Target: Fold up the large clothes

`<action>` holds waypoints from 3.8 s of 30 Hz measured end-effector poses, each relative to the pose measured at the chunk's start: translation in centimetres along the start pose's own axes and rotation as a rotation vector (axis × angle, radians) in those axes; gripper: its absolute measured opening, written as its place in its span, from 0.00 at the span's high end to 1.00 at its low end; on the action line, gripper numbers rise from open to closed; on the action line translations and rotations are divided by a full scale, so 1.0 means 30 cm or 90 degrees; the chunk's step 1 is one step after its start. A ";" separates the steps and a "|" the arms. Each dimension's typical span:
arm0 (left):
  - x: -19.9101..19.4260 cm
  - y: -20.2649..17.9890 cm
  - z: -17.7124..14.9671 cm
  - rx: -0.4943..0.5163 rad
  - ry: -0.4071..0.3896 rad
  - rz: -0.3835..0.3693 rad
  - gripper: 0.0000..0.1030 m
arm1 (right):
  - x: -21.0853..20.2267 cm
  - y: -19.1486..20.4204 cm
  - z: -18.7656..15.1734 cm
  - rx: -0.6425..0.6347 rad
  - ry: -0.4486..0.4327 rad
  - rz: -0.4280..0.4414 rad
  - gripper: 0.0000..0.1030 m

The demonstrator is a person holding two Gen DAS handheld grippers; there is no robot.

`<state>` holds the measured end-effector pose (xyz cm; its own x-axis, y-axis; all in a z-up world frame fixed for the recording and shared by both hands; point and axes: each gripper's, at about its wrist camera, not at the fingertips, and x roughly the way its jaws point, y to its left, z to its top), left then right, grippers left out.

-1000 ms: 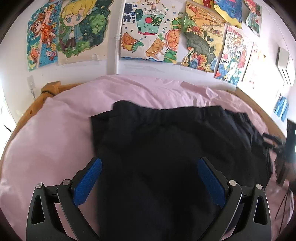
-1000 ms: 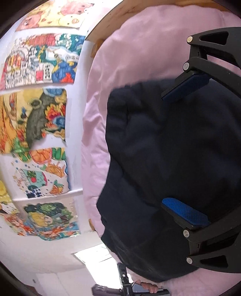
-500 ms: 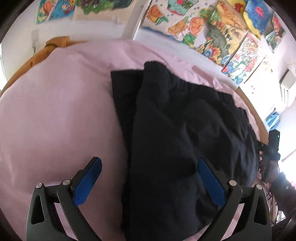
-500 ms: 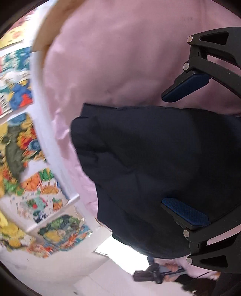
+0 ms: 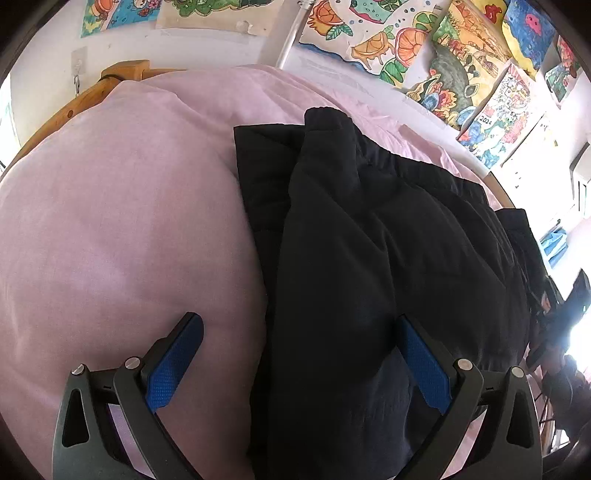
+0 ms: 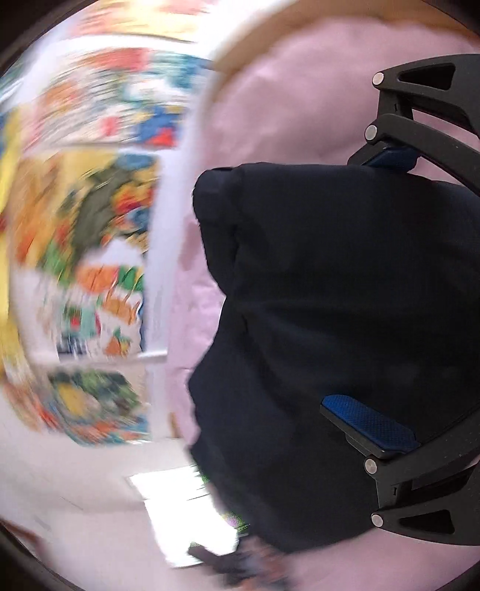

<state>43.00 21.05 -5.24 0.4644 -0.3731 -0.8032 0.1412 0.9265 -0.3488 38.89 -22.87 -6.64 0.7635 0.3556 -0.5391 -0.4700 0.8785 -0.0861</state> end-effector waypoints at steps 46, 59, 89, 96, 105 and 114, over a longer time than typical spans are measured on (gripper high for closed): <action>0.210 0.017 0.132 0.083 0.136 -0.140 0.01 | 0.291 -0.437 -0.238 0.408 0.182 0.329 0.00; 0.173 -0.001 0.115 0.014 0.102 -0.125 0.34 | 0.318 -0.396 -0.199 0.425 0.239 0.333 0.14; -0.618 -0.463 -0.146 0.031 -0.056 0.017 0.88 | -0.471 -0.131 0.039 0.324 0.172 0.162 0.76; -0.640 -0.421 -0.338 0.022 -0.059 0.030 0.88 | -0.562 0.029 -0.084 0.352 0.177 0.153 0.76; -0.561 -0.343 -0.417 -0.011 -0.043 0.027 0.77 | -0.518 0.046 -0.218 0.351 0.175 0.125 0.64; -0.630 -0.291 -0.438 -0.112 -0.069 0.062 0.46 | -0.513 0.024 -0.252 0.368 0.205 0.039 0.16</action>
<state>21.50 19.37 6.63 0.5615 -0.2663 -0.7834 -0.0587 0.9316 -0.3587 23.46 -30.13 -4.74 0.5306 0.3762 -0.7595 -0.1273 0.9213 0.3674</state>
